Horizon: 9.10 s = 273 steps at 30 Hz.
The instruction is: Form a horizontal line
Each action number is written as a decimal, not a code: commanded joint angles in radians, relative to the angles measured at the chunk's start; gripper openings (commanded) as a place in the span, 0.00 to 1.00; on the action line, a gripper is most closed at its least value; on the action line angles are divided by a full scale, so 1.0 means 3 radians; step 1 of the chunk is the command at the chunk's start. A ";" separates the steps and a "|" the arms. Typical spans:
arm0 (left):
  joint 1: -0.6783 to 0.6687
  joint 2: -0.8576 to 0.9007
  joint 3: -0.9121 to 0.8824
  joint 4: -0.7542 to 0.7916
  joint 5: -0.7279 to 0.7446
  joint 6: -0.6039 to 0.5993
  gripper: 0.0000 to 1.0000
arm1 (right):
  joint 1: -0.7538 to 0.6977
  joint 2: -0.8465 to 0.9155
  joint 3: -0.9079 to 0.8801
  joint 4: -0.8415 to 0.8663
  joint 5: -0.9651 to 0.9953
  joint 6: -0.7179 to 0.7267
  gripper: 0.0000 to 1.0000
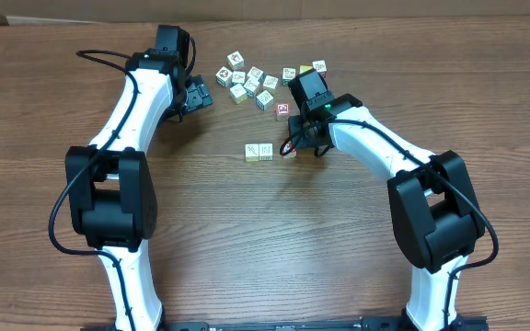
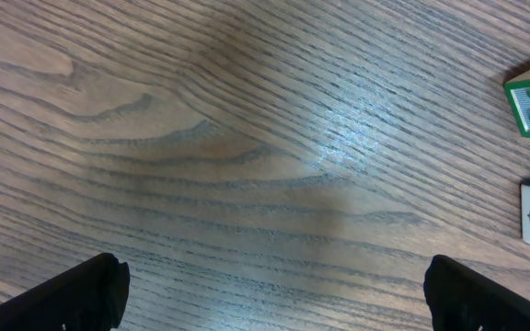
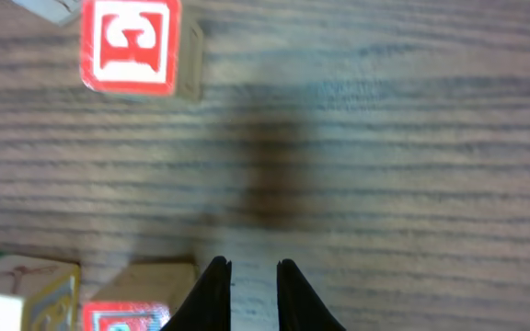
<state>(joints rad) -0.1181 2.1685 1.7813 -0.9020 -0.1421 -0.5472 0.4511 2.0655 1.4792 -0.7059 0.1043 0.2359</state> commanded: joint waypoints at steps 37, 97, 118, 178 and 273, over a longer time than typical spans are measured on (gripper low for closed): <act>-0.0023 0.0008 0.0066 -0.0006 0.0017 0.0029 1.00 | -0.0018 -0.0083 0.0042 -0.0209 -0.0720 0.0103 0.14; -0.0023 0.0008 0.0065 -0.0006 0.0015 0.0029 1.00 | -0.0001 -0.0083 0.0042 -0.0210 -0.0802 0.0262 0.20; -0.0032 0.0008 0.0065 -0.0006 0.0017 0.0029 1.00 | -0.0001 -0.0083 0.0041 -0.0212 -0.0805 0.0264 0.20; -0.0032 0.0008 0.0066 -0.0006 0.0015 0.0029 1.00 | -0.0165 0.0072 0.0366 0.0596 -0.0309 0.0371 0.50; -0.0038 0.0008 0.0066 -0.0006 0.0015 0.0029 1.00 | 0.0041 -0.0041 0.0422 0.0507 0.0112 -0.0005 0.37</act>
<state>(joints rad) -0.1181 2.1685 1.7813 -0.9020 -0.1421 -0.5472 0.4644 2.1082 1.5715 -0.5453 0.1238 0.2409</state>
